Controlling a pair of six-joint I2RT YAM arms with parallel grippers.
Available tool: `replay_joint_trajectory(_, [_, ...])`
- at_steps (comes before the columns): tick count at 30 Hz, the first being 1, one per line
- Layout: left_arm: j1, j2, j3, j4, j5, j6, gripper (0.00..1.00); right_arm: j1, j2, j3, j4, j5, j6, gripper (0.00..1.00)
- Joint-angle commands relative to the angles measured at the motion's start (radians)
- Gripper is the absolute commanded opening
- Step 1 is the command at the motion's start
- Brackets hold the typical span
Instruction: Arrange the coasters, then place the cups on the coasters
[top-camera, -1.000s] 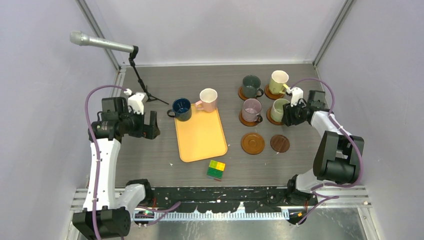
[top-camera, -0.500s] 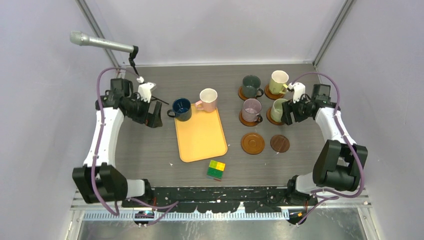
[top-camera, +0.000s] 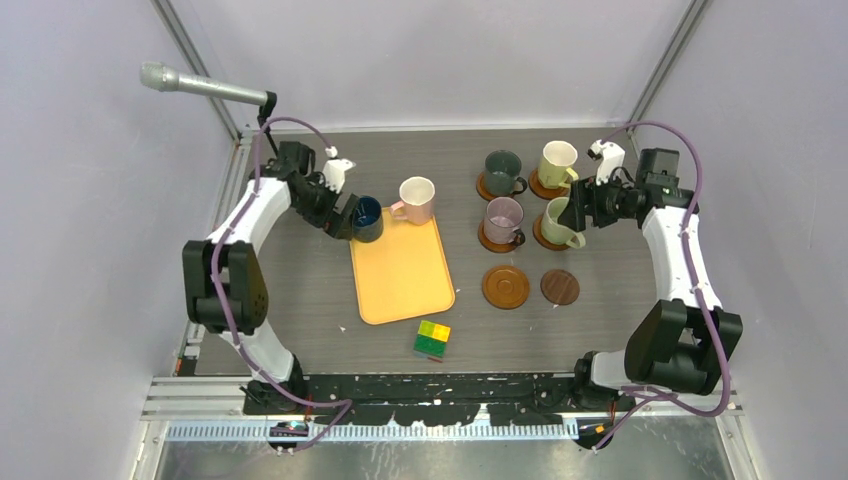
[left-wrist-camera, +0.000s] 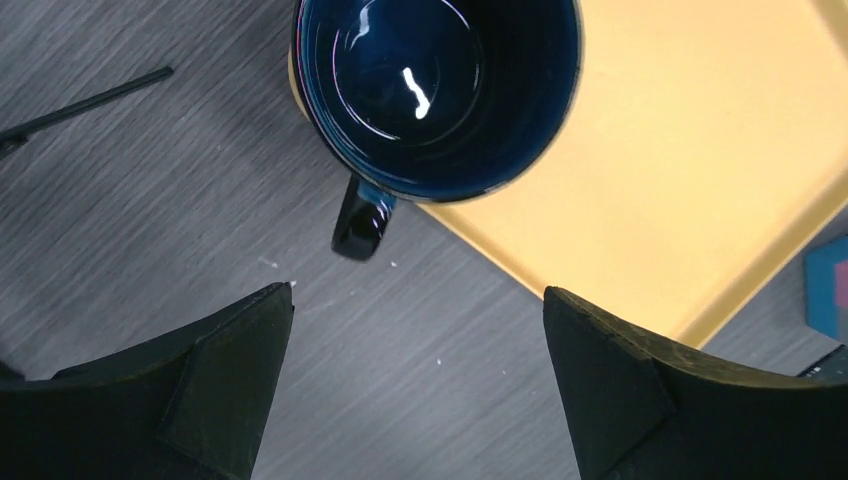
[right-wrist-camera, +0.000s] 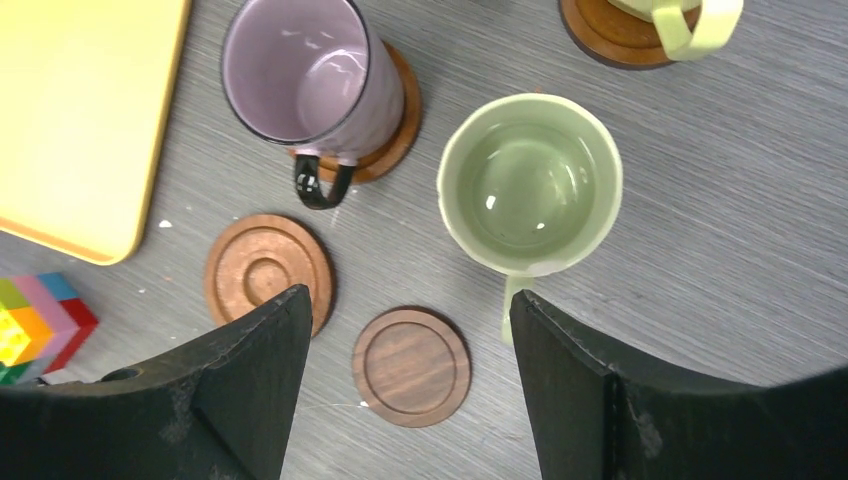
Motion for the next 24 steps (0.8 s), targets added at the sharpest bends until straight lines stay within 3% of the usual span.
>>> replay_joint_trajectory(1, [-0.02,0.063,0.038,0.097,-0.011,0.048,0.98,0.006,-0.046,0.057,-0.042,-0.085,0.076,0.77])
replay_joint_trajectory(9, [-0.118,0.045,-0.05,0.127,-0.041,0.041,0.9,0.056,-0.055,0.07,-0.036,-0.072,0.126,0.77])
replay_joint_trajectory(17, [-0.269,-0.024,-0.122,0.103,-0.068,-0.013,0.84,0.226,-0.031,0.071,0.037,0.077,0.226,0.77])
replay_joint_trajectory(24, [-0.37,-0.093,-0.123,0.095,-0.045,-0.114,0.9,0.407,0.032,0.098,0.094,0.181,0.312,0.76])
